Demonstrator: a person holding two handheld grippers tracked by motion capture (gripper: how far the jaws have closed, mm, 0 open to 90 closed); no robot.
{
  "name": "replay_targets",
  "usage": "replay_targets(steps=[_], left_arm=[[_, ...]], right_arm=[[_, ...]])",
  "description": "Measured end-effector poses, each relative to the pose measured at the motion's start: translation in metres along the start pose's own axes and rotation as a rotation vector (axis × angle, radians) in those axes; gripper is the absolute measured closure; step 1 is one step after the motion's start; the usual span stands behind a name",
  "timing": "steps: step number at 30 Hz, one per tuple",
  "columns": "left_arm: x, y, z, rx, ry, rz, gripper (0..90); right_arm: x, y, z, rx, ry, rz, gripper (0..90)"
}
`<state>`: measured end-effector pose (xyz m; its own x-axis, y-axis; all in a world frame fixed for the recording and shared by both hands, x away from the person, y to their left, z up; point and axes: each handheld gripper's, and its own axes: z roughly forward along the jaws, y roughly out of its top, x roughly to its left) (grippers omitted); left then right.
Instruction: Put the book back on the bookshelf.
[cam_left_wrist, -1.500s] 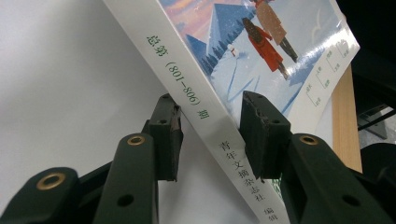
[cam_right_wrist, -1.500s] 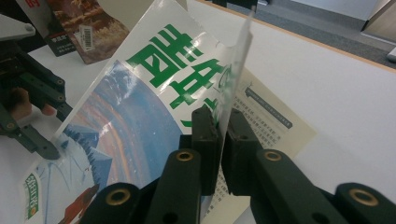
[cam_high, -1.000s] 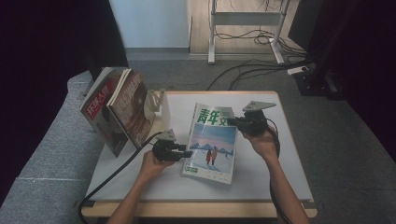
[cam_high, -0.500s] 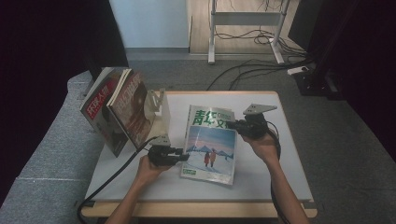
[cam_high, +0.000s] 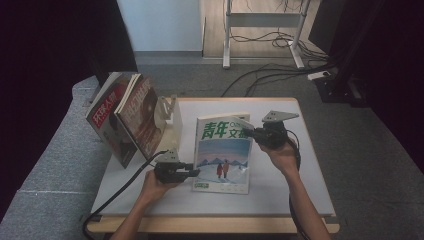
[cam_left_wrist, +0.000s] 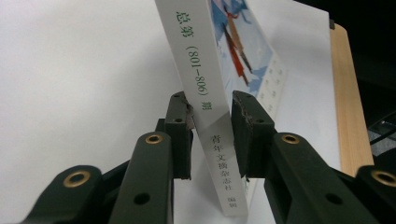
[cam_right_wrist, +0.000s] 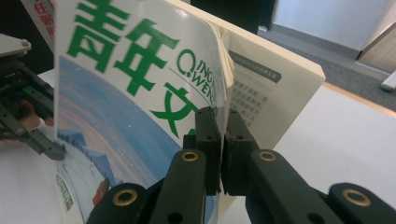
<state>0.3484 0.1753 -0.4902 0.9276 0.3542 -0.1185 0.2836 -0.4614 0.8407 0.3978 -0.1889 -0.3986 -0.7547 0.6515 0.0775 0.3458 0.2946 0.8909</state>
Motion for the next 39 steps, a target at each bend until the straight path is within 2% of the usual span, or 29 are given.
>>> replay_targets(steps=[6,9,11,12,15,17,22,26,31,34,39], left_arm=[[0.0,-0.007,-0.003,-0.051,-0.008,0.018,70.3],[0.0,-0.006,-0.005,-0.079,0.038,0.039,70.8],[0.002,-0.003,-0.008,-0.113,0.069,0.051,71.9],[0.003,-0.002,-0.009,-0.129,0.071,0.049,72.5],[0.006,-0.003,-0.01,-0.12,0.068,0.046,73.3],[0.005,-0.009,-0.01,-0.118,0.079,0.036,73.6],[0.0,-0.013,-0.012,-0.106,0.098,0.052,74.0],[-0.002,-0.015,-0.013,-0.107,0.102,0.055,74.2],[-0.005,-0.018,-0.013,-0.114,0.113,0.061,74.3],[-0.006,-0.02,-0.014,-0.122,0.117,0.06,74.3],[-0.01,-0.023,-0.015,-0.126,0.129,0.064,74.2]], right_arm=[[0.007,0.009,0.005,-0.007,-0.014,-0.041,86.3],[0.009,0.015,0.006,-0.003,-0.029,-0.056,86.4],[0.009,0.02,0.003,-0.025,-0.031,-0.052,86.4],[0.009,0.023,0.002,-0.038,-0.032,-0.053,86.3],[0.012,0.029,-0.002,-0.043,-0.017,-0.066,86.4],[0.015,0.029,-0.001,-0.047,-0.002,-0.075,86.3],[0.021,0.032,-0.002,-0.048,0.03,-0.09,84.5],[0.023,0.033,-0.006,-0.048,0.045,-0.092,78.6],[0.022,0.03,-0.007,-0.052,0.042,-0.096,67.9],[0.02,0.028,-0.007,-0.041,0.02,-0.109,60.3],[0.015,0.019,-0.003,-0.013,0.014,-0.096,47.5]])
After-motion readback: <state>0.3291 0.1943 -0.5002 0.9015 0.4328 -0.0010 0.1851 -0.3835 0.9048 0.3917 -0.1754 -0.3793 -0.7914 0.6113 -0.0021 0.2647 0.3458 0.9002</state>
